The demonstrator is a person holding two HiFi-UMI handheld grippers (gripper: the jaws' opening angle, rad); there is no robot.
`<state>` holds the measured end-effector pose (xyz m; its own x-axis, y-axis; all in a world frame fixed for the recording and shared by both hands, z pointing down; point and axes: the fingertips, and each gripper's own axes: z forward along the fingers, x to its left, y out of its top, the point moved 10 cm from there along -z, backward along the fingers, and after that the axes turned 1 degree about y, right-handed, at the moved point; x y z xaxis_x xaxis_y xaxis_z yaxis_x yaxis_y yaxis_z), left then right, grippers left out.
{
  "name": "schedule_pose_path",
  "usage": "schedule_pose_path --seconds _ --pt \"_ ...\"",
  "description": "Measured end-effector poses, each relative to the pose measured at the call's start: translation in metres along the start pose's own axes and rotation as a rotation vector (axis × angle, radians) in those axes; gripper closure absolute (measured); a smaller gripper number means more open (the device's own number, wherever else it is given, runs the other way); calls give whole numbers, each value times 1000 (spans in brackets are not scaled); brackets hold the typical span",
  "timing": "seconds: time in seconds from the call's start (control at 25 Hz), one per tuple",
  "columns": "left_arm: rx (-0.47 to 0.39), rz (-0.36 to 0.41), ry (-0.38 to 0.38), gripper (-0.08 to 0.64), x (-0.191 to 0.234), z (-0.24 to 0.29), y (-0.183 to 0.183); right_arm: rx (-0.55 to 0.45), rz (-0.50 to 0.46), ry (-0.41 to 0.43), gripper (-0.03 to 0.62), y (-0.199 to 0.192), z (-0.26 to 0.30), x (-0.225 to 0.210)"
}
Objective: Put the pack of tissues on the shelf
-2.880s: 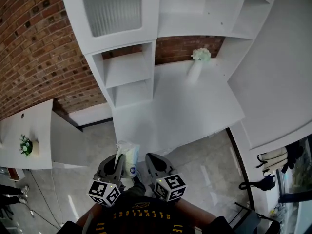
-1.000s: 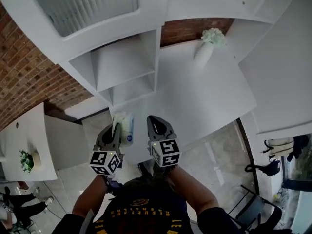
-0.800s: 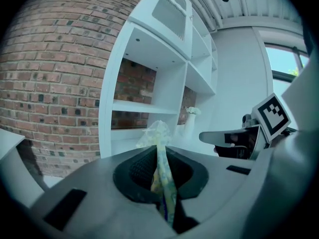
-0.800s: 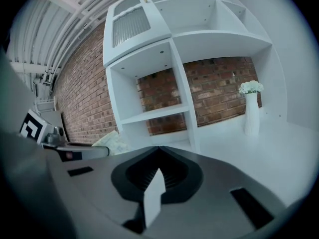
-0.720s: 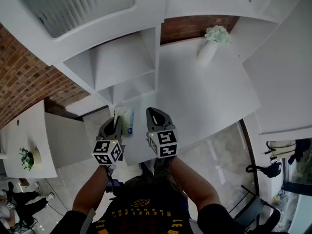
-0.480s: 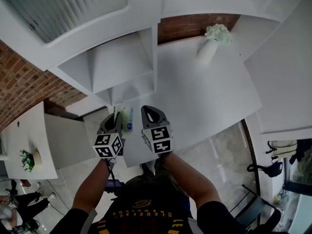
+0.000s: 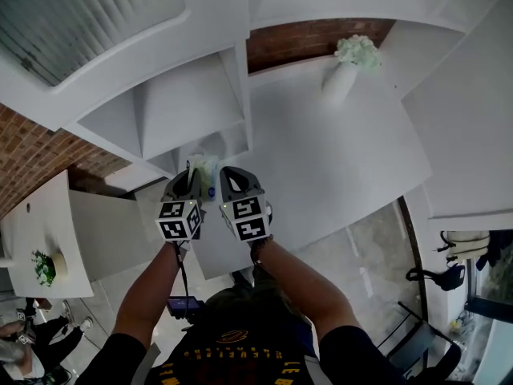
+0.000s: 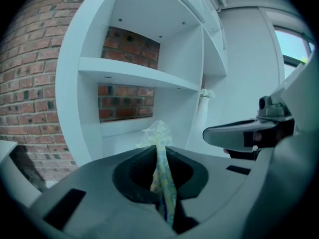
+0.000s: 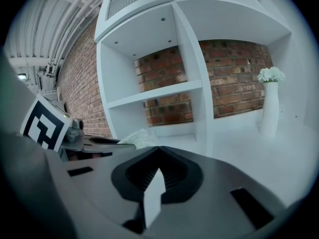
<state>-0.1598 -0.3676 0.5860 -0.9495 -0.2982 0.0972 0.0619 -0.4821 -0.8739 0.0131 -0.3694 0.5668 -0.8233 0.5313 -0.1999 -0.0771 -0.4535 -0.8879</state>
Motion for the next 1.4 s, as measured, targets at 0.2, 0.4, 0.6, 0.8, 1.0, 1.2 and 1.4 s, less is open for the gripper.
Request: schedule_pose_path --seconds 0.2,0.4,0.6,0.8,1.0,1.2,1.4 --pt "11 -19 26 537 5 25 7 11 15 -6 594 0 13 -13" --pt "23 7 37 537 13 48 13 23 11 -18 594 1 29 -24" --pt "43 9 64 537 19 62 8 51 -30 -14 594 0 44 -29" --pt "55 -19 89 537 27 71 5 63 -39 -1 594 -1 57 -30" --pt "64 -3 105 537 35 82 5 50 -36 13 594 -1 64 -29" --pt "90 -49 119 537 44 91 1 69 -44 19 594 1 63 -28" --pt "109 -60 130 537 47 101 -2 84 -36 17 594 1 61 -33"
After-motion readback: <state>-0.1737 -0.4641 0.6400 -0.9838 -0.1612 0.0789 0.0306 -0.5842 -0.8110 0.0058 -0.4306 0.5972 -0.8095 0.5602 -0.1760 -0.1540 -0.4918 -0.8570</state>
